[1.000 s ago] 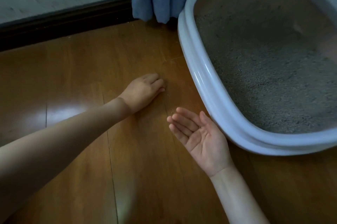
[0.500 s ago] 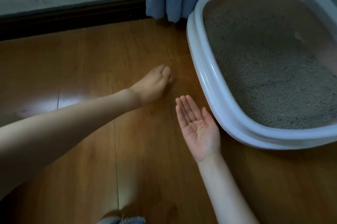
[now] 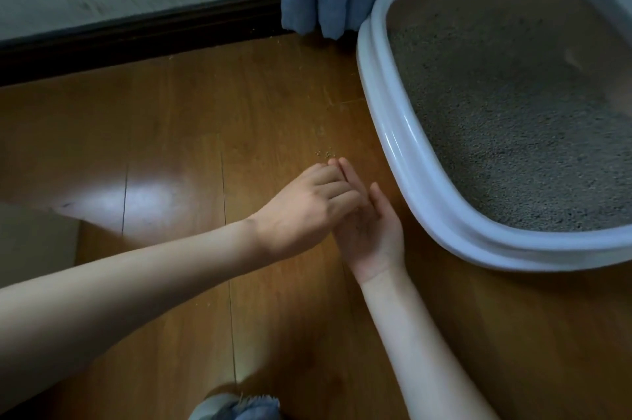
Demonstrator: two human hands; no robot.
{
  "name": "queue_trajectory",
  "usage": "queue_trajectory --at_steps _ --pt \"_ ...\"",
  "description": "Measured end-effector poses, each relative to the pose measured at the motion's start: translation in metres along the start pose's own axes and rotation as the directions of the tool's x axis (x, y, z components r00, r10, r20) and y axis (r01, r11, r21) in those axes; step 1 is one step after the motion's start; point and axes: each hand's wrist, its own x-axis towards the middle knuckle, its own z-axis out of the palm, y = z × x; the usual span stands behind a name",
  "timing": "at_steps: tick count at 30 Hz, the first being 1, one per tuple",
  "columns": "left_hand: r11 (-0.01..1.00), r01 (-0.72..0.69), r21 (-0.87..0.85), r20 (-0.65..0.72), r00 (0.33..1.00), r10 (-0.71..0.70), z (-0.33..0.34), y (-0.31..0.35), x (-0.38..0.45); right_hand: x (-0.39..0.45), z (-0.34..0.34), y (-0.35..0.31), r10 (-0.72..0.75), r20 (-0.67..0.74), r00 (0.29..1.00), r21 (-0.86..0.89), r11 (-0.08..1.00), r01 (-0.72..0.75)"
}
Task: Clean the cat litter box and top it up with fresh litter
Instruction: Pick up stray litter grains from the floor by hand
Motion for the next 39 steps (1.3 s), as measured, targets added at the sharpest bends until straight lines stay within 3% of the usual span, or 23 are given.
queue_trajectory --at_steps 5,10,17,22,31,36,39 --pt "0.998 0.019 0.064 -0.04 0.999 -0.016 0.008 0.005 -0.015 0.0 -0.008 -0.002 -0.127 -0.077 0.989 -0.098 0.988 0.119" --pt "0.999 -0.002 0.048 -0.015 1.0 0.003 0.01 0.006 -0.025 -0.003 -0.014 -0.006 -0.131 -0.068 0.989 -0.129 0.984 0.122" --pt "0.939 0.263 -0.221 -0.136 0.945 -0.297 0.002 -0.006 -0.022 -0.022 -0.017 -0.01 -0.271 -0.113 0.956 -0.115 0.959 0.258" --pt "0.862 0.436 -0.26 0.006 0.893 -0.45 0.017 -0.029 -0.028 -0.035 -0.02 -0.017 -0.296 -0.145 0.944 -0.126 0.952 0.279" --pt "0.873 0.438 -0.215 0.136 0.899 -0.417 0.03 -0.046 -0.041 -0.04 -0.037 -0.036 -0.225 -0.09 0.97 -0.334 0.925 0.184" --pt "0.921 0.348 -0.178 0.157 0.934 -0.322 0.032 -0.043 -0.032 -0.033 -0.034 -0.039 -0.234 -0.162 0.959 -0.305 0.936 0.177" --pt "0.945 0.287 -0.161 0.175 0.95 -0.258 0.034 -0.041 -0.025 -0.032 -0.033 -0.039 -0.211 -0.126 0.969 -0.306 0.938 0.164"
